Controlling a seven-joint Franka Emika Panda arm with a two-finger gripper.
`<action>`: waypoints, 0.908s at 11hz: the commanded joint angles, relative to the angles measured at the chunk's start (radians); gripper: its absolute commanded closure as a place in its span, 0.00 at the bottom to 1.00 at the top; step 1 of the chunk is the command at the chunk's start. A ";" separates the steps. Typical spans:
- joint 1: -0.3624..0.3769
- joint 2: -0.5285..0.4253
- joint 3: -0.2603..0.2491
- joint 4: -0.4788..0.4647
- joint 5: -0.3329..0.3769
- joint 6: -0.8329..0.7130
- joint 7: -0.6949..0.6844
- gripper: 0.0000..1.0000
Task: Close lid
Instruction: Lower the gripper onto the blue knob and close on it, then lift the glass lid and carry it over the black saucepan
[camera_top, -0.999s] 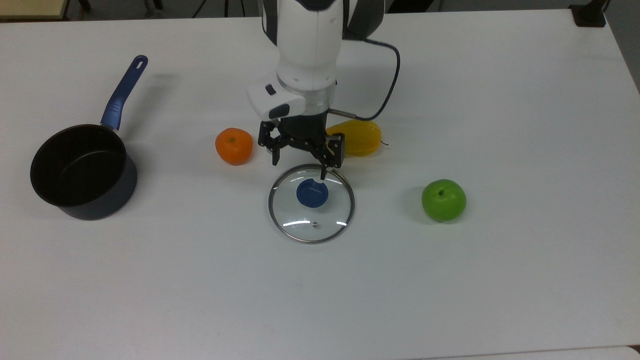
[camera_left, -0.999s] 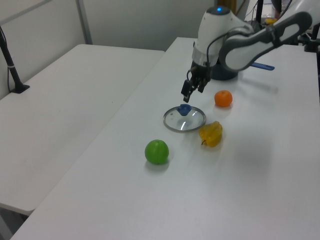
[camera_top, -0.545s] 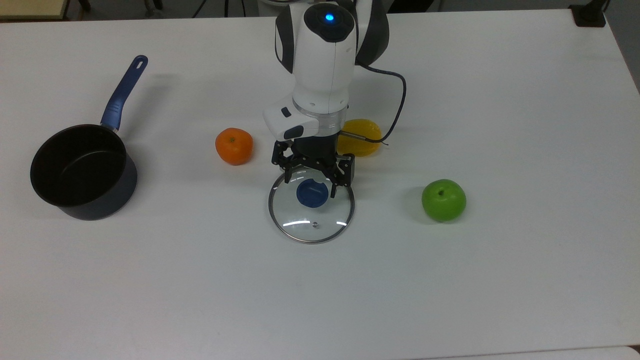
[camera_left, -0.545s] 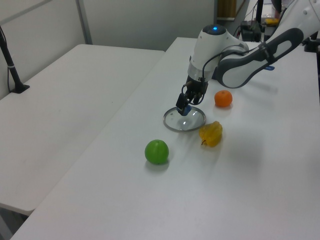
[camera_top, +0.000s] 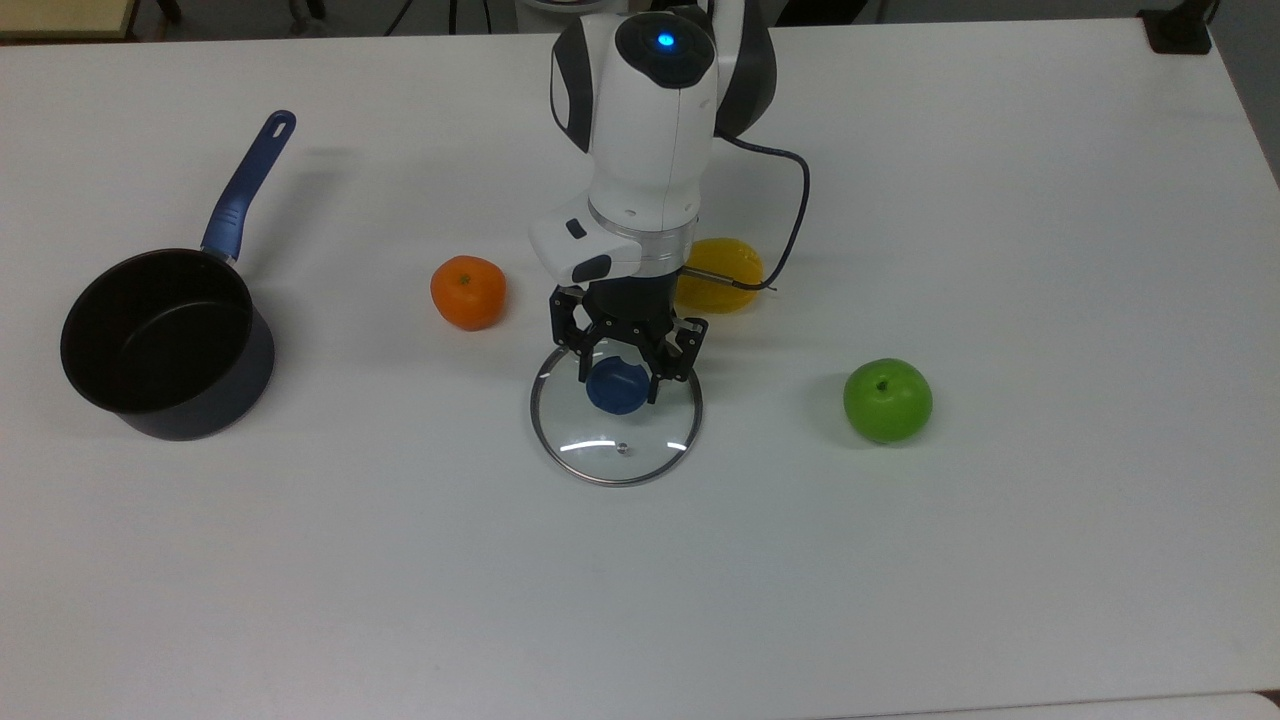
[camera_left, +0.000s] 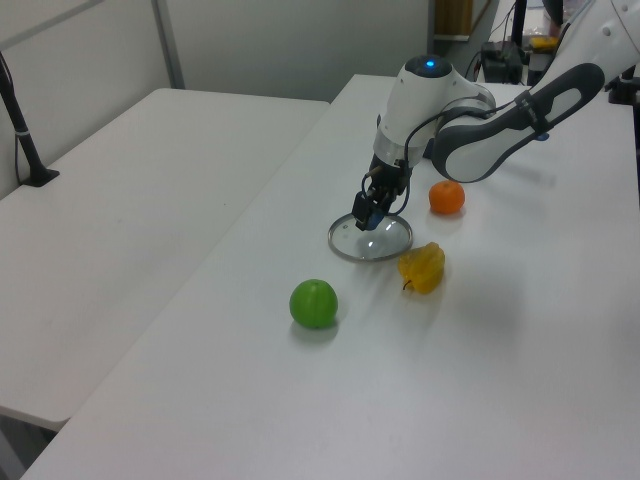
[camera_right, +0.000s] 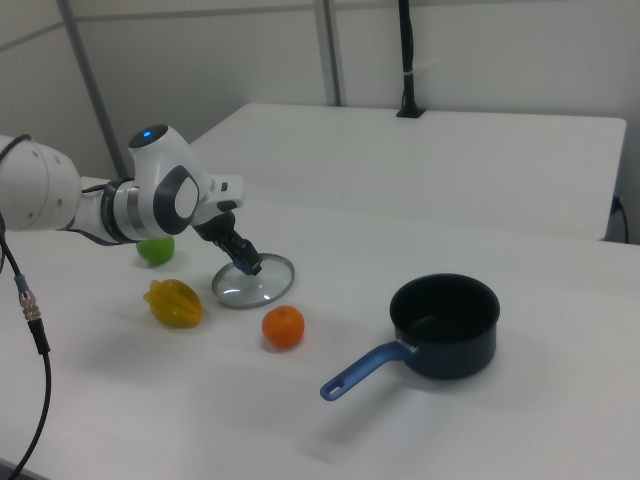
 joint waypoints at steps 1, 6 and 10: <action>0.010 0.002 -0.008 0.000 -0.022 0.032 0.028 0.61; -0.013 -0.081 -0.010 0.007 -0.019 -0.052 0.027 0.63; -0.099 -0.138 -0.019 0.118 -0.024 -0.229 0.002 0.63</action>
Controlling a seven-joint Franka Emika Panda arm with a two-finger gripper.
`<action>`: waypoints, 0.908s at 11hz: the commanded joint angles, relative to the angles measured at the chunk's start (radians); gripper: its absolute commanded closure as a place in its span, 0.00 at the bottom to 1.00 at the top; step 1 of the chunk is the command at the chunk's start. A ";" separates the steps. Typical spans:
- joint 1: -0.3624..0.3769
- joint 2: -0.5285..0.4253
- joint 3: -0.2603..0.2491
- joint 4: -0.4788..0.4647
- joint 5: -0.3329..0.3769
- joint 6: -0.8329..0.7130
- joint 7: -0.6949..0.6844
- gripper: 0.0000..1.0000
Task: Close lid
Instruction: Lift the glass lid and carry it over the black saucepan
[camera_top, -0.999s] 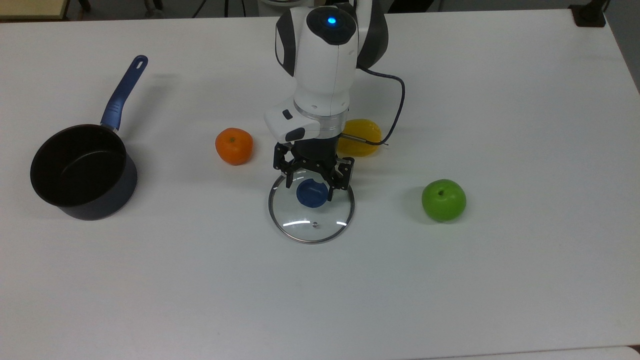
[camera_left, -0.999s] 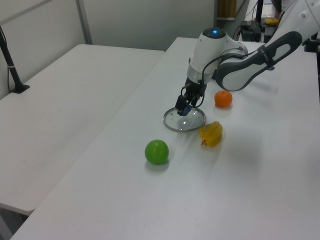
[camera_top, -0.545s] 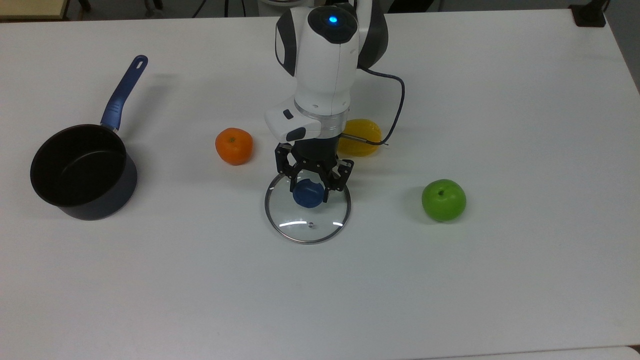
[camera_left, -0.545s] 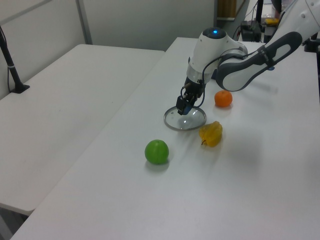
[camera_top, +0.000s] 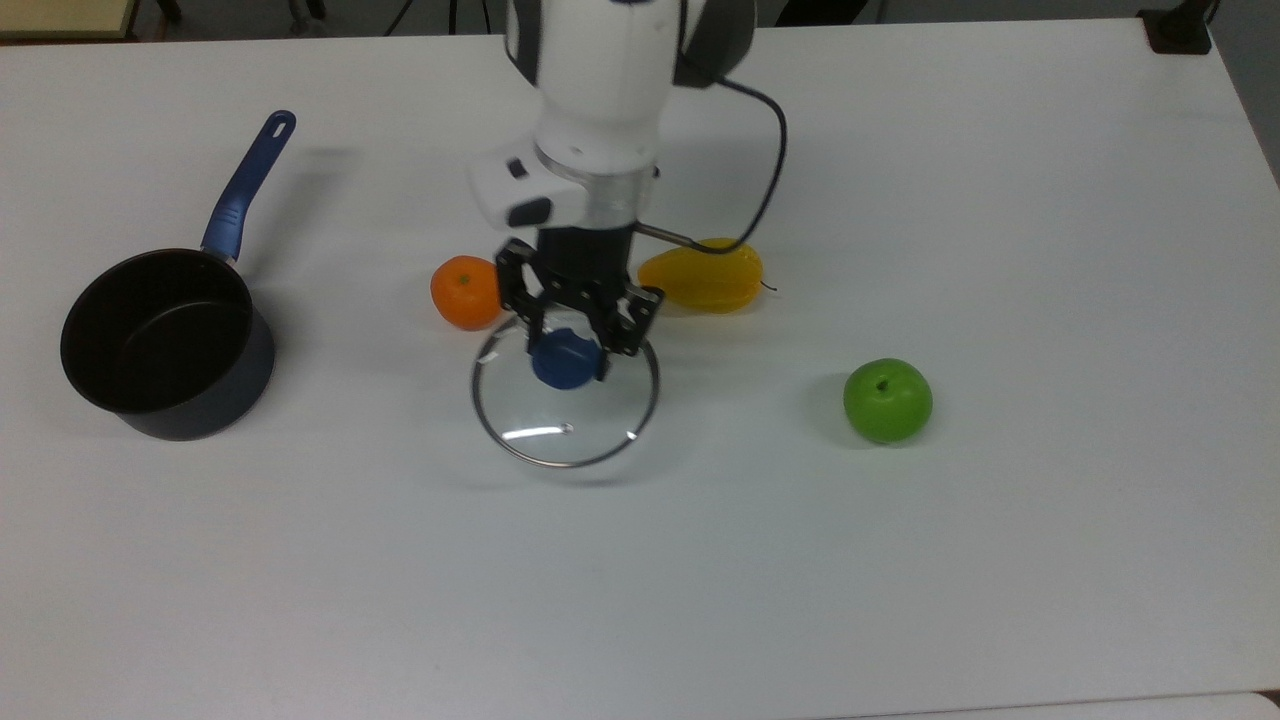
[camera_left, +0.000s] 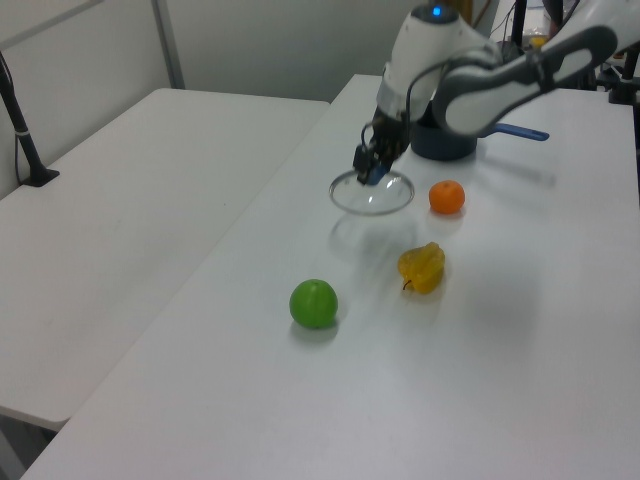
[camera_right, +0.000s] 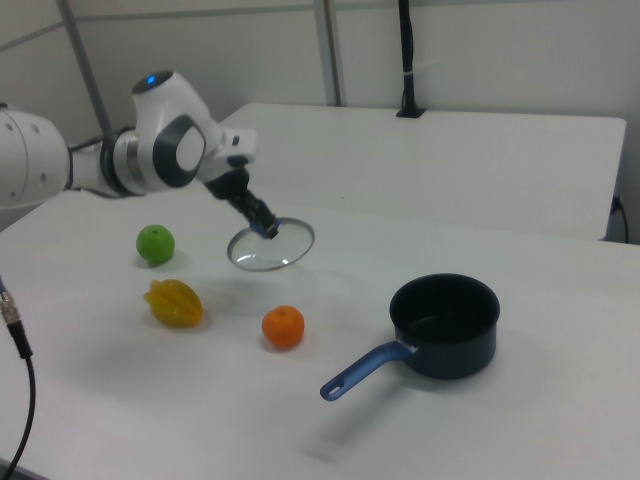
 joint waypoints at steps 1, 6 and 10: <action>-0.079 -0.050 -0.006 0.055 -0.020 -0.094 -0.048 0.63; -0.298 -0.081 -0.009 0.074 0.000 -0.113 -0.302 0.63; -0.432 -0.063 -0.009 0.074 0.134 -0.099 -0.430 0.63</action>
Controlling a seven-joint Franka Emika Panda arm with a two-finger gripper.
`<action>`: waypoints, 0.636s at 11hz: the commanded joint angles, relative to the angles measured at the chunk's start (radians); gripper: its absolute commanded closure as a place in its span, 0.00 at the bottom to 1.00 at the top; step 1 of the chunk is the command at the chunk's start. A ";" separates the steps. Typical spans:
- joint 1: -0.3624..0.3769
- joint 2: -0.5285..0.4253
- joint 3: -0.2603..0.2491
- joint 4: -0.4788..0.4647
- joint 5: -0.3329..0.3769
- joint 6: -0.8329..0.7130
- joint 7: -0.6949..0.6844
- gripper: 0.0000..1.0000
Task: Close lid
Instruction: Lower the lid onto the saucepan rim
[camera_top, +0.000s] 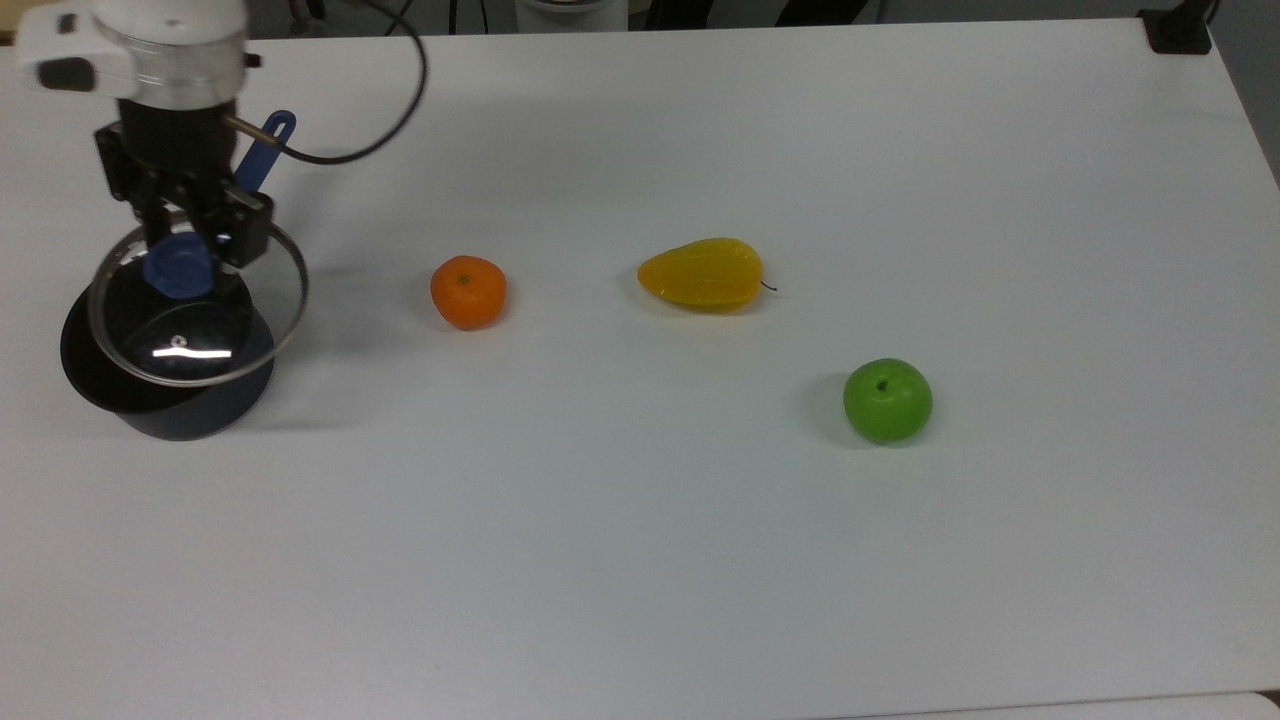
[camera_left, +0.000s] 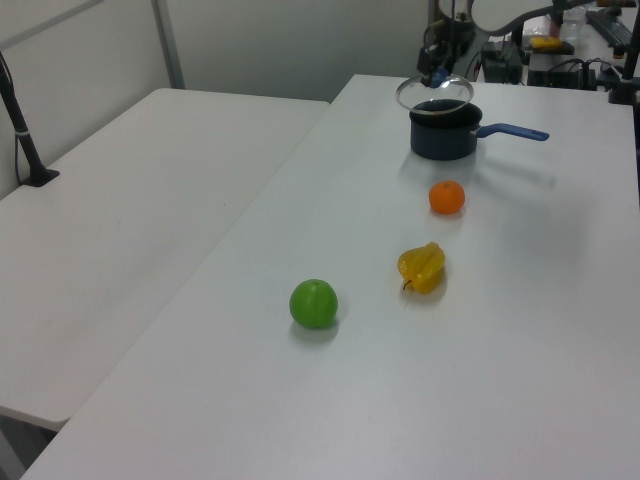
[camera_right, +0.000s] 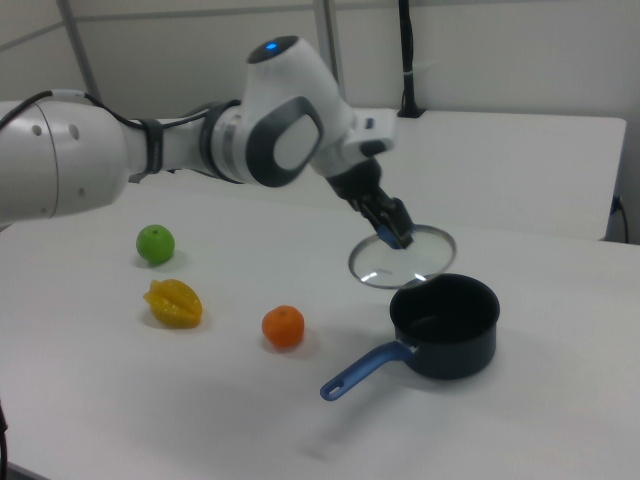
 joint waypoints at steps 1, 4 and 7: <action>-0.063 0.009 0.004 -0.002 0.108 -0.011 -0.080 0.63; -0.116 0.084 0.004 0.051 0.111 -0.008 -0.080 0.63; -0.137 0.115 0.004 0.062 0.112 0.037 -0.080 0.63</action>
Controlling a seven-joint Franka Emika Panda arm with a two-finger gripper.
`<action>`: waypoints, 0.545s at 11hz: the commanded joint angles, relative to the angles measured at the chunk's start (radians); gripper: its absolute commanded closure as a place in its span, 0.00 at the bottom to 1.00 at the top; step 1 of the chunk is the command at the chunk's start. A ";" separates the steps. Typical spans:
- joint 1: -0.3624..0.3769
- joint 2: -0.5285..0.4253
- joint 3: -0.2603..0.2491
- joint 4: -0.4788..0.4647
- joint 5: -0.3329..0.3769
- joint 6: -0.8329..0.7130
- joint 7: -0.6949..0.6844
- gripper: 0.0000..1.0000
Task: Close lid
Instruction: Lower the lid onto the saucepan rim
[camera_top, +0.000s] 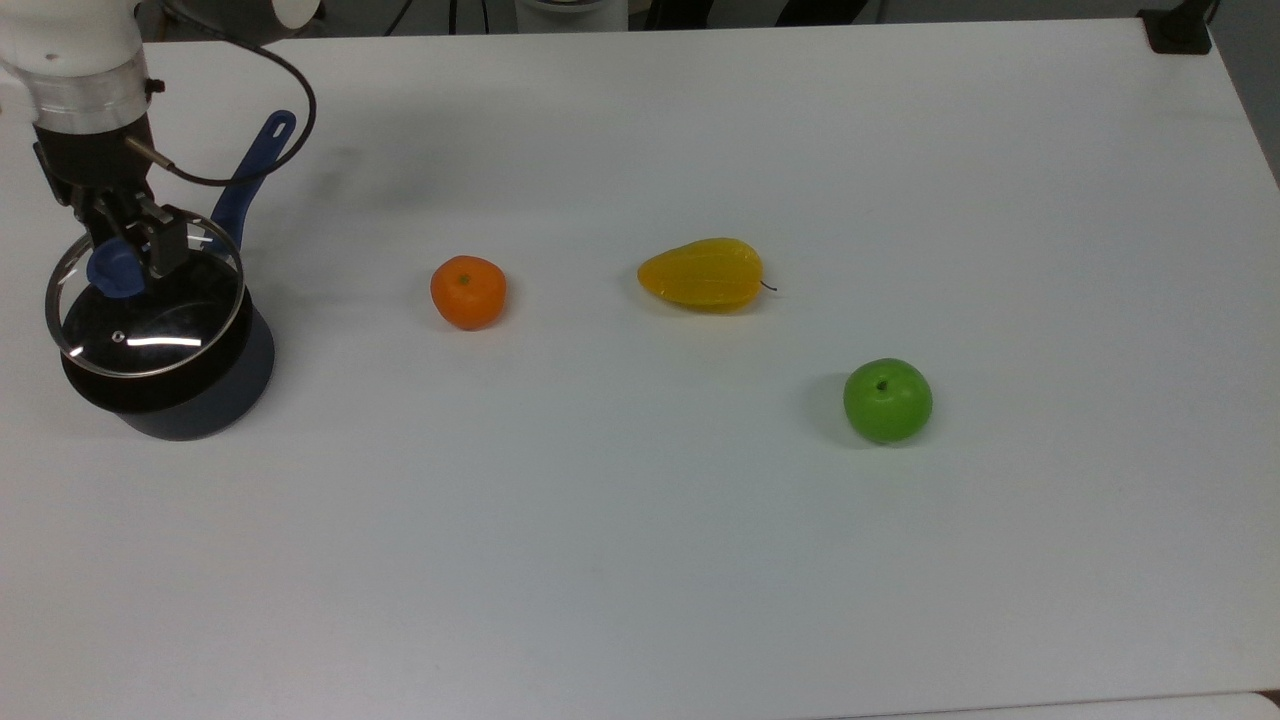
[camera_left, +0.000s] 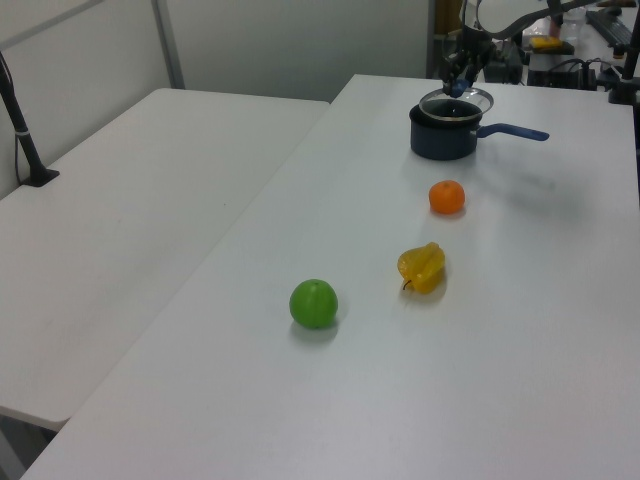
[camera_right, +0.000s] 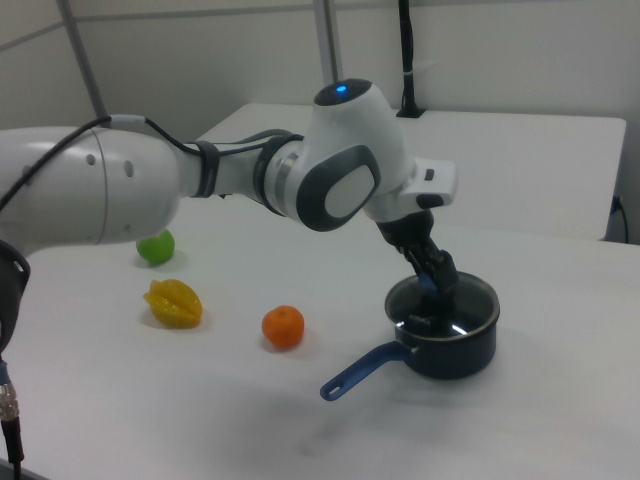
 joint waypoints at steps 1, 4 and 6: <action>-0.011 0.030 0.004 0.031 0.034 0.064 -0.021 0.63; -0.005 0.038 0.006 0.033 0.046 0.067 -0.016 0.62; -0.003 0.040 0.009 0.033 0.049 0.067 -0.015 0.62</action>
